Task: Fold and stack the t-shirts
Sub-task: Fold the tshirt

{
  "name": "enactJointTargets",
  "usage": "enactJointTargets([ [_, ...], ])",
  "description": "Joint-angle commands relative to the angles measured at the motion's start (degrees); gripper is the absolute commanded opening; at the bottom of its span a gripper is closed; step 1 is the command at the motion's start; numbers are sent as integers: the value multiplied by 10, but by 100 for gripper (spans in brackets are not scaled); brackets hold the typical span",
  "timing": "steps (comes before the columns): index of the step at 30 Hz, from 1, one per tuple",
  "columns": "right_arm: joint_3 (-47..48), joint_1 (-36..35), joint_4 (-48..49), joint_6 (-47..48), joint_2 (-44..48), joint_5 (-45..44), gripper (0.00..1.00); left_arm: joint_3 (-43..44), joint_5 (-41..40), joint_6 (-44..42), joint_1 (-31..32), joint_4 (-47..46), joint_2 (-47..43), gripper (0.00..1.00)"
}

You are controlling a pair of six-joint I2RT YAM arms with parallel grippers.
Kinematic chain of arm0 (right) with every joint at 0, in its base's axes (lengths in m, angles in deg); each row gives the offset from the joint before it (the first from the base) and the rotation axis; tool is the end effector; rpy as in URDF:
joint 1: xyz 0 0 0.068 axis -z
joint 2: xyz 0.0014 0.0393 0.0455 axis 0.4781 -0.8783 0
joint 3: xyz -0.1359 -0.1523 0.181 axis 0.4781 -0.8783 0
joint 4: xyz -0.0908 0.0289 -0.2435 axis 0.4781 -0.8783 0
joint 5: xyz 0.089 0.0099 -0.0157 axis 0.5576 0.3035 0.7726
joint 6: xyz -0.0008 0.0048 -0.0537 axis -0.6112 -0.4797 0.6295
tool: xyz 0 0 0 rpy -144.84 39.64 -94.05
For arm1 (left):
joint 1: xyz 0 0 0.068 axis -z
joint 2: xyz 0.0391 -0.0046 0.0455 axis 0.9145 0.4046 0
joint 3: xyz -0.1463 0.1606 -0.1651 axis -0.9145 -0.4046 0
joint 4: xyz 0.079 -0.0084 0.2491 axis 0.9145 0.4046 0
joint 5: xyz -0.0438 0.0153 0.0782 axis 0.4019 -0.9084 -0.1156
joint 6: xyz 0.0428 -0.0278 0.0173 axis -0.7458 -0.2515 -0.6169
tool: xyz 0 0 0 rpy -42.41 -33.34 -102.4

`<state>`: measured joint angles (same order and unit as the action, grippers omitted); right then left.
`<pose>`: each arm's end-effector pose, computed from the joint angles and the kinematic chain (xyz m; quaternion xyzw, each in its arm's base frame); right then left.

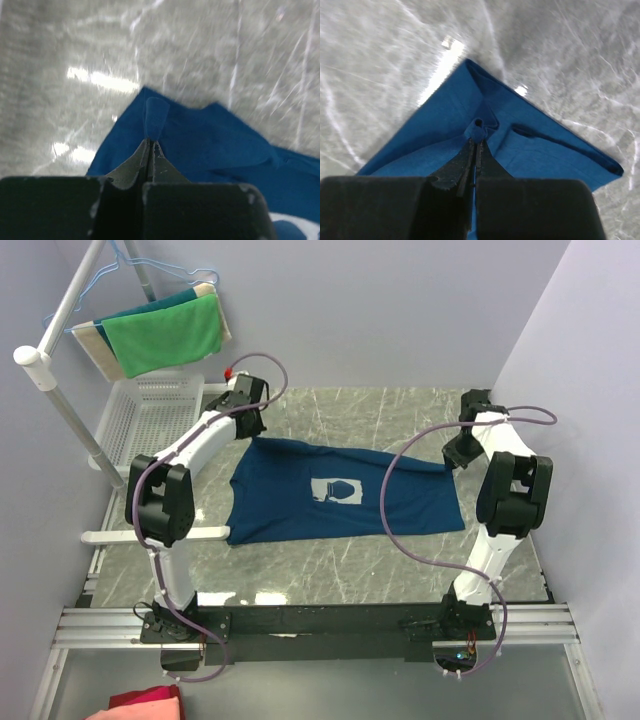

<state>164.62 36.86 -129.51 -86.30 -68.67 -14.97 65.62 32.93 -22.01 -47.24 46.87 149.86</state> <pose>0.3949 -0.0623 0.2135 0.4548 0.8759 -0.0147 0.1607 0.4197 -0.1315 0.2656 -0.1530 0.9095 -0.0118 0.3864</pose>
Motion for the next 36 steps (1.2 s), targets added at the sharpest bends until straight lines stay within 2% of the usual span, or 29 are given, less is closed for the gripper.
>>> enactJointTargets([
  [1,-24,8,4,-13,50,-26,0,-35,2,21,13,6,-49,1],
  [19,-69,15,-18,-50,47,-69,0,-114,-33,75,15,68,-97,1],
  [36,-100,22,-11,-64,67,-78,0,-150,-63,102,15,75,-168,1],
])
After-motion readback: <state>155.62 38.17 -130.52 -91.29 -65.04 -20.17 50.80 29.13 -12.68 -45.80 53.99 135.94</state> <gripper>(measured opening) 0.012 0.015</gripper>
